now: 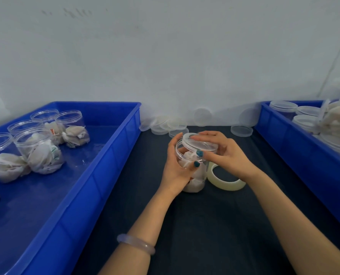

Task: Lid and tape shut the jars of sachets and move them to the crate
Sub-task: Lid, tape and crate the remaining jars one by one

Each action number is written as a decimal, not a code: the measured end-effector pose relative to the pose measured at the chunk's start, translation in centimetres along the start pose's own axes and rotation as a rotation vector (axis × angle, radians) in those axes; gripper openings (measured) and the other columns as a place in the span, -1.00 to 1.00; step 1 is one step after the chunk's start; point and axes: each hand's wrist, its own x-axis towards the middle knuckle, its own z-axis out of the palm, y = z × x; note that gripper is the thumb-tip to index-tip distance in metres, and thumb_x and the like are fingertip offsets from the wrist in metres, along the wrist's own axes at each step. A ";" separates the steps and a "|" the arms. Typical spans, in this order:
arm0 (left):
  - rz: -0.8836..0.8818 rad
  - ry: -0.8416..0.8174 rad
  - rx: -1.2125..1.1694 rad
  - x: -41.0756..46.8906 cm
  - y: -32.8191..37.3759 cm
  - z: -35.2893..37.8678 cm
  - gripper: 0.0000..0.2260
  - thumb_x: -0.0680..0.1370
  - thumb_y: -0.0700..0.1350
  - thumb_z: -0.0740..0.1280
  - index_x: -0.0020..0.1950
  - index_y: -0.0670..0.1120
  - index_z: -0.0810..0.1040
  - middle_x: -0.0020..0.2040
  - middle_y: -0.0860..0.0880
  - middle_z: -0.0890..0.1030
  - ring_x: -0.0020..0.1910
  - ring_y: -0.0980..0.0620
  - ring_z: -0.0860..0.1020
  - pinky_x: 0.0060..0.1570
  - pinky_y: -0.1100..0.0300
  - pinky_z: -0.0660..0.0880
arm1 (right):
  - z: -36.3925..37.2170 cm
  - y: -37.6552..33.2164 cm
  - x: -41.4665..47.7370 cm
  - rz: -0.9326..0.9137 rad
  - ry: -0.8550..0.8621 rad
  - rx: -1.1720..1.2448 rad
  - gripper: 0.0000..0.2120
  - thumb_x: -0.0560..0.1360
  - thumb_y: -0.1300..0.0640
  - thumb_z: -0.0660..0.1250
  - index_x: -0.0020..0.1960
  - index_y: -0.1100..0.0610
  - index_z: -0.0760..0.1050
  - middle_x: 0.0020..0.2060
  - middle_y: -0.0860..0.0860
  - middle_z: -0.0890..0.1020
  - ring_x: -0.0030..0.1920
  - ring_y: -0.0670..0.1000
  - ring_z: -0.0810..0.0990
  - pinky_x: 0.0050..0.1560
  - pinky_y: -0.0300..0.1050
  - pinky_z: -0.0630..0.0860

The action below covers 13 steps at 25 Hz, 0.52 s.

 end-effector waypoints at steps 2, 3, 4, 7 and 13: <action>0.032 -0.002 -0.009 -0.1 0.0 0.1 -0.32 0.47 -0.04 0.52 0.49 0.12 0.24 0.21 0.48 0.47 0.25 0.40 0.46 0.20 0.40 0.46 | 0.2 -0.3 -0.4 -0.006 0.008 -0.010 -0.63 0.48 0.20 0.47 0.22 -0.11 0.60 0.29 -0.04 0.45 0.33 -0.12 0.45 0.31 -0.08 0.49; 0.048 -0.006 -0.011 -0.1 0.1 0.1 -0.30 0.44 0.08 0.51 0.49 0.11 0.24 0.26 0.41 0.48 0.27 0.37 0.46 0.19 0.40 0.46 | 0.2 -0.2 -0.5 -0.019 -0.005 -0.028 -0.64 0.48 0.18 0.48 0.23 -0.09 0.60 0.29 -0.04 0.45 0.33 -0.12 0.44 0.29 -0.11 0.48; 0.058 -0.015 -0.013 -0.2 0.3 0.1 -0.27 0.41 0.19 0.47 0.49 0.11 0.24 0.30 0.35 0.47 0.28 0.35 0.46 0.18 0.42 0.45 | 0.4 -0.2 -0.6 -0.029 -0.021 -0.042 -0.65 0.48 0.16 0.48 0.23 -0.08 0.60 0.29 -0.04 0.44 0.34 -0.13 0.43 0.28 -0.15 0.47; 0.060 -0.062 -0.013 -0.3 0.7 0.1 -0.28 0.38 0.30 0.35 0.49 0.17 0.23 0.35 0.30 0.43 0.31 0.35 0.44 0.18 0.41 0.44 | 1.1 0.0 -0.8 -0.043 -0.015 -0.037 -0.73 0.51 0.10 0.45 0.20 -0.05 0.61 0.28 -0.05 0.44 0.36 -0.18 0.40 0.27 -0.27 0.41; 0.056 -0.048 -0.059 -0.6 0.9 0.0 -0.08 0.24 0.59 0.25 0.43 0.04 0.37 0.27 0.14 0.55 0.24 0.22 0.54 0.14 0.33 0.51 | 3.8 1.8 -2.3 0.011 0.115 0.266 -0.53 0.50 0.00 0.36 0.34 -0.08 0.27 0.27 -0.12 0.46 0.27 -0.20 0.50 0.18 -0.33 0.47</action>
